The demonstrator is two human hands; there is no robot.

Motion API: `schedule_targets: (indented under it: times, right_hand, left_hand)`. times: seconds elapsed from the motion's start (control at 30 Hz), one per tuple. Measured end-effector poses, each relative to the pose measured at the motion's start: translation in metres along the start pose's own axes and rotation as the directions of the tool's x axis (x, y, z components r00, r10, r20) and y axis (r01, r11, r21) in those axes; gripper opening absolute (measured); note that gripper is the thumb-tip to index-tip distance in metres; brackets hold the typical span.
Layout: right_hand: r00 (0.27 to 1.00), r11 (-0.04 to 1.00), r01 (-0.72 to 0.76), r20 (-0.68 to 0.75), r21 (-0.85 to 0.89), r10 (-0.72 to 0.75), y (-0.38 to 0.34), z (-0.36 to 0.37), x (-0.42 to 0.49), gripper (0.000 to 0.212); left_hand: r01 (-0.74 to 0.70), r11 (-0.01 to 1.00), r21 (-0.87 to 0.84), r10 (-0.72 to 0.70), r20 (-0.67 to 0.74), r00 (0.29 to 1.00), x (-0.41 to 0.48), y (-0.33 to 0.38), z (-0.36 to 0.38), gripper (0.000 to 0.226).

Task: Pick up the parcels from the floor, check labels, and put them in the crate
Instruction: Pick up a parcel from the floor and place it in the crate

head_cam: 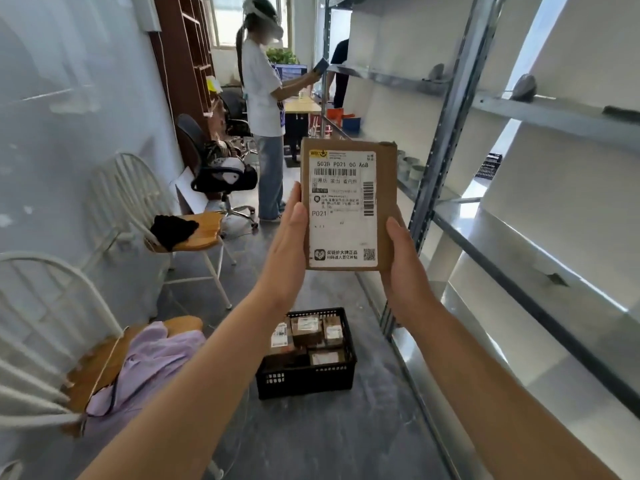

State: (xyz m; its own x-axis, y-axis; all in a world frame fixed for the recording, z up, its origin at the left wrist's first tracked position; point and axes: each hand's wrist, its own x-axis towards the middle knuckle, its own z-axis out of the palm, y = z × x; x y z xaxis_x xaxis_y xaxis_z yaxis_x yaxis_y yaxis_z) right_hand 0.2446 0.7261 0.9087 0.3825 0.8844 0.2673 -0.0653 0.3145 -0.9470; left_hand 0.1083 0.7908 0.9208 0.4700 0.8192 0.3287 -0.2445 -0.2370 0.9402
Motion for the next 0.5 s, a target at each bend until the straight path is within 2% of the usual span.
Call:
schedule_targets:
  times: [0.07,0.2,0.3,0.43,0.5]
  right_hand:
    - [1.0,0.999,-0.013,0.018,-0.029,0.013,0.006,-0.017,0.022,0.044]
    - [0.997,0.996,-0.002,0.071,-0.084,0.008,0.024,-0.041,0.064,0.044]
    - [0.993,0.996,-0.057,0.095,-0.072,0.064,0.043,-0.047,0.092,0.055]
    - [0.983,0.988,-0.135,0.117,-0.078,0.143,0.078,-0.051,0.132,0.053]
    - [0.98,0.985,-0.153,0.118,-0.081,0.162,0.096,-0.051,0.157,0.063]
  left_hand:
    - [0.014,1.0,-0.001,-0.014,-0.016,1.0,0.022,-0.015,0.011,0.061]
    - [0.055,0.997,-0.055,-0.058,-0.064,0.996,0.056,-0.043,0.023,0.044]
    - [0.102,0.993,-0.054,-0.107,-0.086,0.991,0.079,-0.064,0.023,0.043]
    - [0.157,0.988,0.003,-0.156,-0.104,0.982,0.12,-0.097,0.012,0.041]
    - [0.193,0.981,0.015,-0.19,-0.107,0.976,0.144,-0.118,0.003,0.042]
